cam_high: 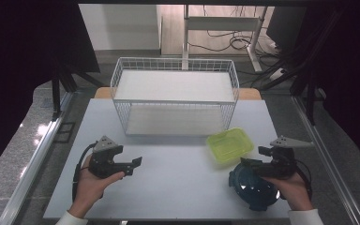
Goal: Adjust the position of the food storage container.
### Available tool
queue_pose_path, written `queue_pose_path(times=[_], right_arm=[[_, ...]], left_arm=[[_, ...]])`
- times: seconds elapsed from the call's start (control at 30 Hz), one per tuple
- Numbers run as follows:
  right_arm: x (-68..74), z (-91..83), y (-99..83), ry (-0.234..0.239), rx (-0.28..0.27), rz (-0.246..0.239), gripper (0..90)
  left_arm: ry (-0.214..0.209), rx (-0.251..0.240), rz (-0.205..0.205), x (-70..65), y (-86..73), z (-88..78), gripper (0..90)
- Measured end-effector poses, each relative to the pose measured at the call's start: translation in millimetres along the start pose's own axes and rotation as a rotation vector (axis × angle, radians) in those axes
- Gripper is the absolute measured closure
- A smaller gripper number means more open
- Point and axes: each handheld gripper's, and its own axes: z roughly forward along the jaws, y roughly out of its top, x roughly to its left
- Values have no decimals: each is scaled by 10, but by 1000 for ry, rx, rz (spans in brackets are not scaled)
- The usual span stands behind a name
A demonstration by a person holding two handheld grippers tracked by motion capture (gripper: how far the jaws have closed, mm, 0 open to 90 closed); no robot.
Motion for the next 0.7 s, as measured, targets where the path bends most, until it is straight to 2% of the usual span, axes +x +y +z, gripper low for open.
queue_pose_path(times=[0.3, 0.43, 0.7], right_arm=[[-18, 28, 8, -17, 2, 13, 121], [10, 36, 18, -12, 11, 12, 123], [-1, 4, 13, -26, 14, 17, 139]], left_arm=[[16, 5, -19, 35, -73, -38, 161], [26, 15, -12, 30, -98, -40, 161], [10, 20, -18, 30, -83, -38, 163]])
